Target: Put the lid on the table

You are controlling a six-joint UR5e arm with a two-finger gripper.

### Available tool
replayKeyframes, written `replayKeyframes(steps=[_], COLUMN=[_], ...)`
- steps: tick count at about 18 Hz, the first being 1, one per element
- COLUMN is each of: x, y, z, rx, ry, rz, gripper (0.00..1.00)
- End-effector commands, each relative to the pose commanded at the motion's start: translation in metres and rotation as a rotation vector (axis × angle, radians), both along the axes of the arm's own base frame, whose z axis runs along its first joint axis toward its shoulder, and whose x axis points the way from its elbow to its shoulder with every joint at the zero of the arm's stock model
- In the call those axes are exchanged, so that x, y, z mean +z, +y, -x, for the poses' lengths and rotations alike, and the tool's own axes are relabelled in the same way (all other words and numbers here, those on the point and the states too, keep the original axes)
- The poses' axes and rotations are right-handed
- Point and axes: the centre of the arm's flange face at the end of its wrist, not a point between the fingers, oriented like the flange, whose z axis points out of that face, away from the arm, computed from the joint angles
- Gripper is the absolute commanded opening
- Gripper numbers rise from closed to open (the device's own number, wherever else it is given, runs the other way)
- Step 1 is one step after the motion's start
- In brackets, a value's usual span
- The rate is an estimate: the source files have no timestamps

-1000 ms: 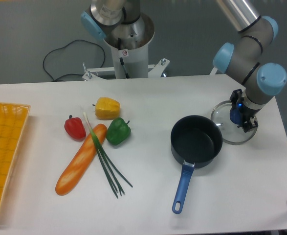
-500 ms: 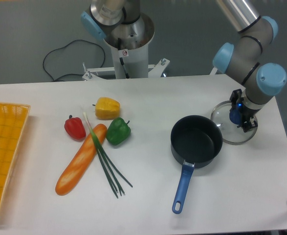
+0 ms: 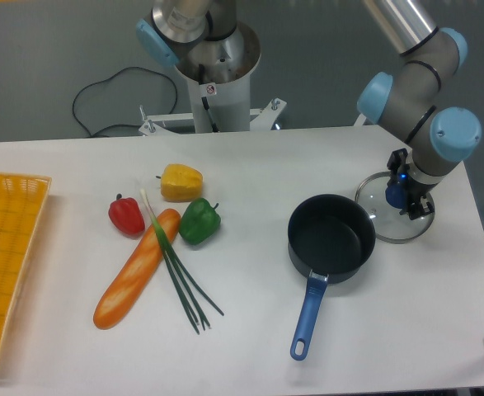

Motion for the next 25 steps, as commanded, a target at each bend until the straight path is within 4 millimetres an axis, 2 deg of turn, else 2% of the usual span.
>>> replayKeyframes(steps=[3,5,9,11,14,17,19,25], x=[0.014,0.030,0.059,0.074,0.112,0.149,0.159,0.169], y=[0.002,0.004,0.017,0.025,0.040,0.044,0.046,0.042], z=[0.006,0.011,0.007,0.000,-0.017,-0.033,-0.041,-0.049], rx=[0.005,0.005,0.085,0.085,0.095,0.123,0.116,0.127], ry=[0.026,0.055,0.105,0.123,0.183,0.227,0.227,0.203], rz=[-0.013,-0.023,-0.072,-0.092,-0.099,-0.127,-0.130,-0.167], gripper=[1.00,1.00,1.00,1.00,1.00,1.00,1.00,1.00])
